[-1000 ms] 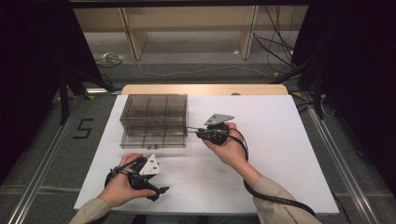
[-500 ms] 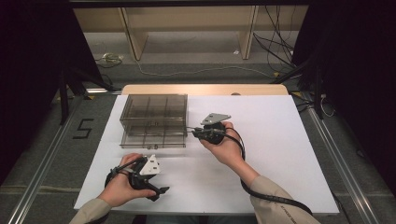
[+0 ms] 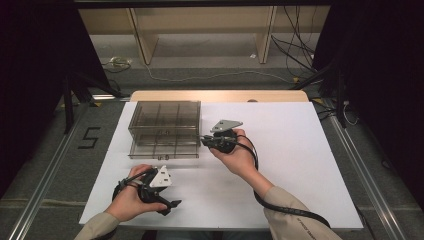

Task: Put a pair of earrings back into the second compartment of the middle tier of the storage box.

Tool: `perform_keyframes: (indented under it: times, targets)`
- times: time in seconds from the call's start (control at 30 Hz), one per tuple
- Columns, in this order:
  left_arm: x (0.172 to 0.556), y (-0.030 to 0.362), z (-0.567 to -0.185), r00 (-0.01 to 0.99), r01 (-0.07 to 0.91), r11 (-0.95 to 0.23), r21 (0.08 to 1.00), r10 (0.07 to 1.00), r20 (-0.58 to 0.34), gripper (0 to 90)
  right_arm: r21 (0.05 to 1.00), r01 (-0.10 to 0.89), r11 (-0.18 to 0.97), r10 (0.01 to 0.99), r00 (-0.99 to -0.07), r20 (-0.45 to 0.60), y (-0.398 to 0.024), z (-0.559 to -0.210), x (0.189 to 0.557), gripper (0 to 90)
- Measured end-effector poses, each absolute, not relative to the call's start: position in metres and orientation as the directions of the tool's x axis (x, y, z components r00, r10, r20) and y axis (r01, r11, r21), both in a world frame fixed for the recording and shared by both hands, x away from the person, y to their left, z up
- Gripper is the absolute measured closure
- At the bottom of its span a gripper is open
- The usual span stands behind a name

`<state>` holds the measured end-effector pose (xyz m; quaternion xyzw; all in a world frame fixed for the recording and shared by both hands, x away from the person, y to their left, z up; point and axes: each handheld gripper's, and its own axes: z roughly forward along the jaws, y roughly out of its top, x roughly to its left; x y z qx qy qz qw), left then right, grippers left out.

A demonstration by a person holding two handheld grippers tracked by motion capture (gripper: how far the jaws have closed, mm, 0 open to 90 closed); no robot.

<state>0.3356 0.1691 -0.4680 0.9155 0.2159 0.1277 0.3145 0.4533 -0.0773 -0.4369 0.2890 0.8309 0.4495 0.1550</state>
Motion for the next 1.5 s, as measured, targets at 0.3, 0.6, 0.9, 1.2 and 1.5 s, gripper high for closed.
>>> perform_keyframes:
  times: [0.3,0.6,0.9,1.2,1.5]
  targets:
    - [0.336,0.169,-0.468,0.873,0.314,-0.709,0.631,0.477,0.100,9.7,0.839,0.332,0.432,0.606,-0.796,0.003,-0.066,-0.433,0.453,80.5]
    - [0.336,0.169,-0.468,0.872,0.317,-0.705,0.634,0.479,0.097,9.7,0.836,0.321,0.445,0.595,-0.804,-0.008,-0.059,-0.430,0.454,80.5]
    - [0.335,0.169,-0.468,0.875,0.314,-0.708,0.632,0.474,0.097,10.6,0.839,0.313,0.446,0.587,-0.810,-0.009,-0.052,-0.427,0.455,80.5]
    - [0.335,0.169,-0.467,0.874,0.313,-0.708,0.633,0.475,0.098,10.5,0.837,0.307,0.453,0.576,-0.818,-0.011,-0.044,-0.427,0.455,80.5]
    - [0.335,0.169,-0.467,0.874,0.314,-0.708,0.633,0.476,0.098,10.6,0.836,0.303,0.457,0.569,-0.822,-0.013,-0.038,-0.426,0.456,80.5]
